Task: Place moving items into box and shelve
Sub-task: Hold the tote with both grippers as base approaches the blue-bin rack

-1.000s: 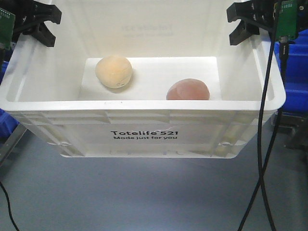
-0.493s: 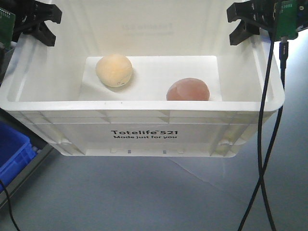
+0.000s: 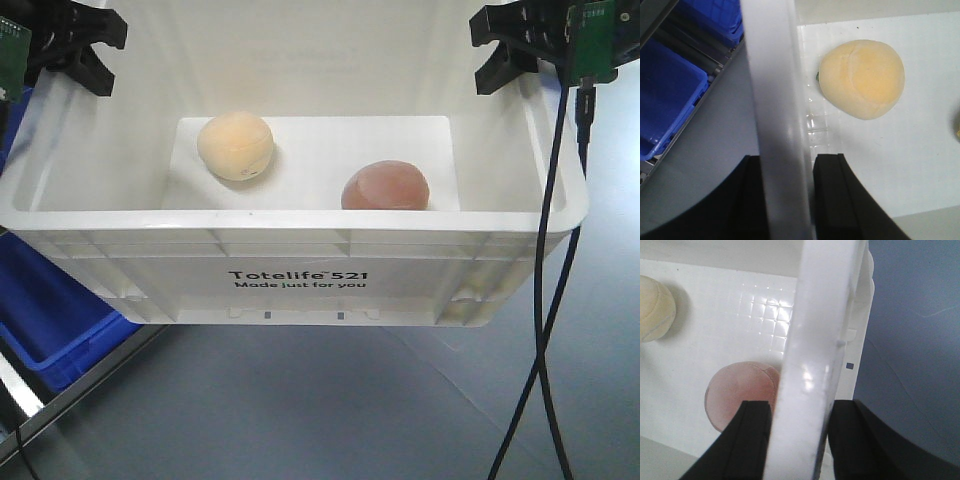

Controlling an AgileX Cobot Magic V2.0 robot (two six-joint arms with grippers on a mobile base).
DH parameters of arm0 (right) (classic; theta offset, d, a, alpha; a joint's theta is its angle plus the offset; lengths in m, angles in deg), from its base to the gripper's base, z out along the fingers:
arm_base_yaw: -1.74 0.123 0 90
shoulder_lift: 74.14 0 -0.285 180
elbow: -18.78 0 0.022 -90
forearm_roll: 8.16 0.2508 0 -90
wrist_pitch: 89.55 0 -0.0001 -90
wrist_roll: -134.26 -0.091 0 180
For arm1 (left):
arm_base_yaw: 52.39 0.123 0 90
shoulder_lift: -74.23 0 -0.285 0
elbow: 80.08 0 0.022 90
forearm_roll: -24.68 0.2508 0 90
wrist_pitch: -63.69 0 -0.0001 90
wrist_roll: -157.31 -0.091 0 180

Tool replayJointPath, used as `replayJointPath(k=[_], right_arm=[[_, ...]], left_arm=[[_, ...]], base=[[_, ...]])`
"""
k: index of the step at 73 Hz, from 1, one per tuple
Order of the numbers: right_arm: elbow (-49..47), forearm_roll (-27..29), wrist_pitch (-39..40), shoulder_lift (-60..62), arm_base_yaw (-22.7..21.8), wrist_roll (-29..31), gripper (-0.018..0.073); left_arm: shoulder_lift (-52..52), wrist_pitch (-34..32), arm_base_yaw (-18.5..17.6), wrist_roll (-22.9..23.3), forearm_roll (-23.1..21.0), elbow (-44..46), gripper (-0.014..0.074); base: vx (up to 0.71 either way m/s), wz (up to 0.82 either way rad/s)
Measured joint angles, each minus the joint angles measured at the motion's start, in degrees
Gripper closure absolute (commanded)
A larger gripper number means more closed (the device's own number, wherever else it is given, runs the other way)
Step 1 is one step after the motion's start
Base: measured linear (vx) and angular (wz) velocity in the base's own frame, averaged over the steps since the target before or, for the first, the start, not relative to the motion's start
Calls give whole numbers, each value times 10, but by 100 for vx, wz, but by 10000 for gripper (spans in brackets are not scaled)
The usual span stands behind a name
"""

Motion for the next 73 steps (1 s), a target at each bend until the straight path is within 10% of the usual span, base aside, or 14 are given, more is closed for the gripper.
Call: replayJointPath(k=[73], right_arm=[[0, 1, 0, 0, 0, 0, 570]], left_arm=[[0, 5, 0, 0, 0, 0, 613]], base=[[-7, 38]])
